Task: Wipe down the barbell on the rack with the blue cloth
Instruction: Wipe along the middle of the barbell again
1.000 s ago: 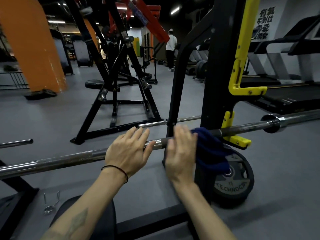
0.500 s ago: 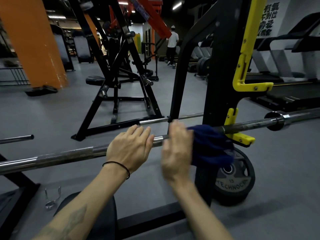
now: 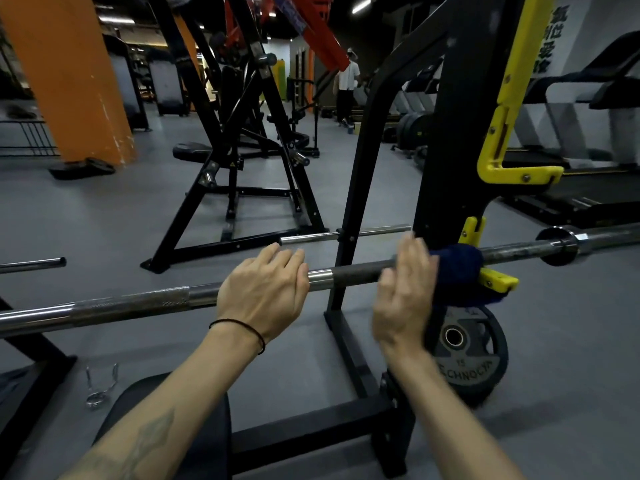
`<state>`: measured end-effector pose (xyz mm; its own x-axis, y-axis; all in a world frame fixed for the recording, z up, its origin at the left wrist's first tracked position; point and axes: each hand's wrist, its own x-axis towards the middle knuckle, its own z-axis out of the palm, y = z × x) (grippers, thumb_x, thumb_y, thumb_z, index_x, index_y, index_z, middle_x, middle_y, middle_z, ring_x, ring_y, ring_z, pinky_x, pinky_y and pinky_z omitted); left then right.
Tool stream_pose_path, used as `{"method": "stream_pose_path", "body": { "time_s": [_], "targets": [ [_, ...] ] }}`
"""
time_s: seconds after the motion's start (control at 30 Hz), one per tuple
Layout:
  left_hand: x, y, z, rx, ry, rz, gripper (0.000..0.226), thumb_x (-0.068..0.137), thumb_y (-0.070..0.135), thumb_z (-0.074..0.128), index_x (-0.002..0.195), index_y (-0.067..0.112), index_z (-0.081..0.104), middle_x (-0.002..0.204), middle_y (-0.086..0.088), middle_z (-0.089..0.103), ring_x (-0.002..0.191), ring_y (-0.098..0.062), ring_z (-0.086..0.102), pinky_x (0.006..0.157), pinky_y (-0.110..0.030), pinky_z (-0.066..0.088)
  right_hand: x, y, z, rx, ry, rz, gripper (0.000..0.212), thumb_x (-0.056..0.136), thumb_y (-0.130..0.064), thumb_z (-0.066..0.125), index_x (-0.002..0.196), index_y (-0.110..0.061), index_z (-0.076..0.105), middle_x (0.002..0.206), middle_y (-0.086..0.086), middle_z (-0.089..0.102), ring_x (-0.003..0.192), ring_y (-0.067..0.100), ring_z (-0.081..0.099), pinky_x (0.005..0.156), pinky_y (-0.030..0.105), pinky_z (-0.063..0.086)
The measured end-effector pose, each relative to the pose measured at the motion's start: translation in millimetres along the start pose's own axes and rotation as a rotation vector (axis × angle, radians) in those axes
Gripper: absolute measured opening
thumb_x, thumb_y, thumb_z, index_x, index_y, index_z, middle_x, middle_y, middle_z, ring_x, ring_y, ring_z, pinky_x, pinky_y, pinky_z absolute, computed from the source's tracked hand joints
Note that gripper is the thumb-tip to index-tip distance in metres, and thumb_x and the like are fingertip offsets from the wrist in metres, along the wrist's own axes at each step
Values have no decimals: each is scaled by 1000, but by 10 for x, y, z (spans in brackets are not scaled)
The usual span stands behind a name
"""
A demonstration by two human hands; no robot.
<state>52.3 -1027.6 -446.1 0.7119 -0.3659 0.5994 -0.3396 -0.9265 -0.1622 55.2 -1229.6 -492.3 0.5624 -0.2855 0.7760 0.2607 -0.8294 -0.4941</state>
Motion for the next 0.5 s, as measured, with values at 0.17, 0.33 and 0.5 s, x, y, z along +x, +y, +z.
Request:
{"method": "stream_pose_path", "body": {
  "time_s": [0.17,0.33,0.5],
  "targets": [
    [25,34,-124,-21,-142,-43,54,102,40,16,103,23,68,90,4,71,92,-21,66,65,-39,54,-187,-450,130,31,-210,-294,59,100,-25,33,154,-2,41,161,12,40,152,20,33,127,42,18],
    [-143,-213,-178,-52,-107,-26,63,100,55,17,128,20,61,104,1,70,99,-24,65,79,-39,53,326,364,-315,-175,-323,-452,52,108,-31,28,147,-5,52,149,14,55,139,27,50,122,39,27],
    [-319,-318,-121,40,-36,63,60,91,61,53,119,9,64,111,-6,66,101,-27,65,85,-40,55,284,498,-292,-139,-120,-84,58,106,-31,24,149,-1,49,153,15,50,143,30,44,127,42,16]
  ]
}}
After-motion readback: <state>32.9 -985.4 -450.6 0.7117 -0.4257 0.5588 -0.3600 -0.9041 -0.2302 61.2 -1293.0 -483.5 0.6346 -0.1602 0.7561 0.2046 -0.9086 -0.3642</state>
